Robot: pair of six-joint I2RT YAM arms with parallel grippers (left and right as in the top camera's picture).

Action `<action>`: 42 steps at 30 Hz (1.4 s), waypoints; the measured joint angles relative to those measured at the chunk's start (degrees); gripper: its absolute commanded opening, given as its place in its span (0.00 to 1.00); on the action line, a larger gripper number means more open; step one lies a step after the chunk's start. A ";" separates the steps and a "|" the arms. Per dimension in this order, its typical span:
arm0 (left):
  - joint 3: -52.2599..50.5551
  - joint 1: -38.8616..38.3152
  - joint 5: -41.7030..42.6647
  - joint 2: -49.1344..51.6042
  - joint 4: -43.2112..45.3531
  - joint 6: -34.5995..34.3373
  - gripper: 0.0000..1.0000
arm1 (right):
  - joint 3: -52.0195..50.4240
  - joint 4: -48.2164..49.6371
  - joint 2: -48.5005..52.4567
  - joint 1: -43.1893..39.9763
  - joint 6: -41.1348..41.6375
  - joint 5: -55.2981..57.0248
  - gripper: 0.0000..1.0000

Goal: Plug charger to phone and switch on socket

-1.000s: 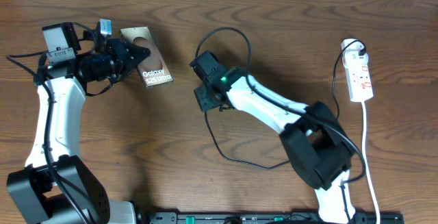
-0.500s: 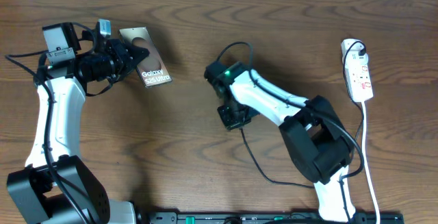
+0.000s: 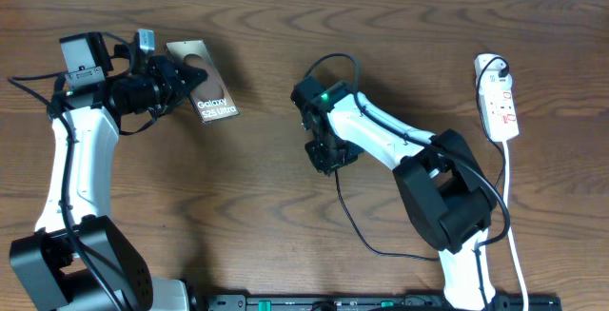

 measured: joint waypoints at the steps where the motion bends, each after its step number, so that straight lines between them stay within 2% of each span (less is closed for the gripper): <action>1: 0.00 0.00 0.00 0.00 -0.07 0.00 0.07 | -0.66 0.68 -0.39 0.00 0.35 0.44 0.27; 13: 0.00 0.00 -0.17 0.00 -0.09 0.07 0.07 | -2.10 4.81 -1.38 -0.02 1.70 1.79 0.19; 18: 0.00 0.00 -0.17 -0.02 -0.09 0.22 0.07 | -2.10 5.46 -1.40 0.00 2.05 1.66 0.01; 26: 0.00 0.07 0.79 0.00 -0.07 0.22 0.07 | -2.16 5.55 -1.62 -0.59 1.62 -0.52 0.01; 30: -0.04 0.15 6.12 -0.02 5.57 0.83 0.07 | -3.26 5.29 -4.55 -4.57 -2.73 -10.84 0.01; 31: -0.04 0.15 8.72 -0.02 8.57 1.09 0.07 | -3.41 5.29 -7.89 -6.99 -4.92 -17.05 0.01; 32: -0.04 0.15 9.90 -0.17 8.87 1.27 0.07 | -3.45 5.53 -11.13 -8.52 -7.34 -23.52 0.01; 35: -0.04 0.15 11.54 -1.16 9.46 1.31 0.07 | -3.41 5.66 -15.91 -11.37 -11.37 -33.11 0.01; 40: -0.22 0.15 12.98 -5.31 15.96 -1.55 0.07 | -4.50 9.49 -17.77 -11.80 -19.37 -54.69 0.01; 42: -0.22 0.15 13.38 -7.58 19.26 -3.72 0.07 | -6.10 12.22 -17.66 -11.67 -20.68 -59.82 0.01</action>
